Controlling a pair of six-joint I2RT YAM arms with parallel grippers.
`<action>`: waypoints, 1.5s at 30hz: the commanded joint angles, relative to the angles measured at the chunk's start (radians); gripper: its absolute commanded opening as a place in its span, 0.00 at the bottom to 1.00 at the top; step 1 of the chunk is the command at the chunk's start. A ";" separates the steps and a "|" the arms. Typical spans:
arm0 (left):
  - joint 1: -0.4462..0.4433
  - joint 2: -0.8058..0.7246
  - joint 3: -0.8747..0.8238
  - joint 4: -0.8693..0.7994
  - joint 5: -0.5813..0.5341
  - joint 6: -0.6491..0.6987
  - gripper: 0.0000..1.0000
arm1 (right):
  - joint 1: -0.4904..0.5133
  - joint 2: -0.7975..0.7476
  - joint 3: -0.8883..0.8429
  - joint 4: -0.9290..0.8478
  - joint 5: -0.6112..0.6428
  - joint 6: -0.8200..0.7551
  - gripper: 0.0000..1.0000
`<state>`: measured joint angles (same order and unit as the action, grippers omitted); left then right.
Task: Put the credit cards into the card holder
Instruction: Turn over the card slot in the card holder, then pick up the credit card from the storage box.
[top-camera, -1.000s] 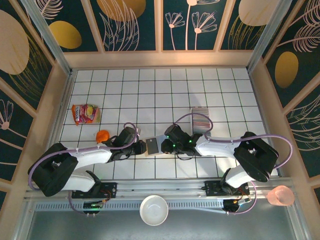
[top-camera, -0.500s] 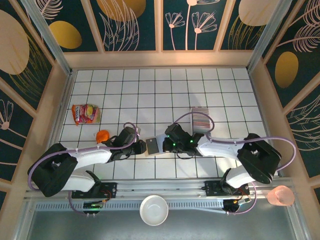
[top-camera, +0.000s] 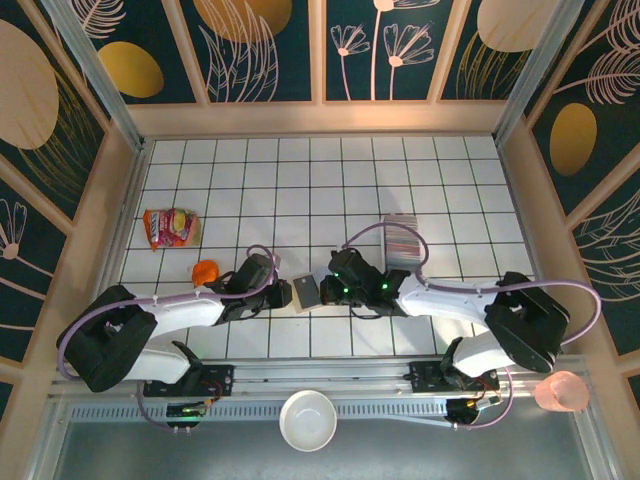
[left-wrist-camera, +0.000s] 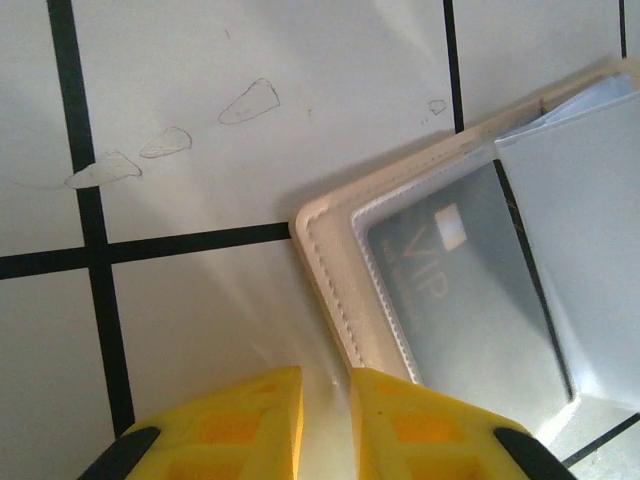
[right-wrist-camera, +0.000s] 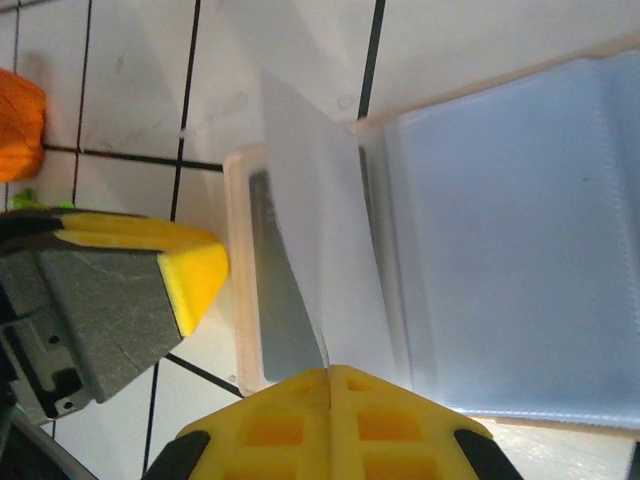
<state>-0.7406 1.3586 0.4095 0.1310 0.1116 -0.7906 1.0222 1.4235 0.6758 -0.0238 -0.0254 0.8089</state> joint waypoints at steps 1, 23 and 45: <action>0.000 -0.016 0.011 -0.027 -0.050 -0.008 0.20 | 0.020 0.070 0.040 0.046 -0.050 -0.030 0.00; 0.000 -0.186 -0.040 -0.106 -0.271 -0.117 0.33 | 0.085 0.262 0.134 0.252 -0.140 0.008 0.28; 0.000 -0.182 -0.028 -0.044 -0.108 -0.032 0.42 | -0.091 -0.641 0.031 -0.482 0.126 -1.690 0.85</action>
<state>-0.7406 1.1660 0.3775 0.0635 -0.0307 -0.8562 0.9890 0.7628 0.7448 -0.2321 0.0792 -0.4423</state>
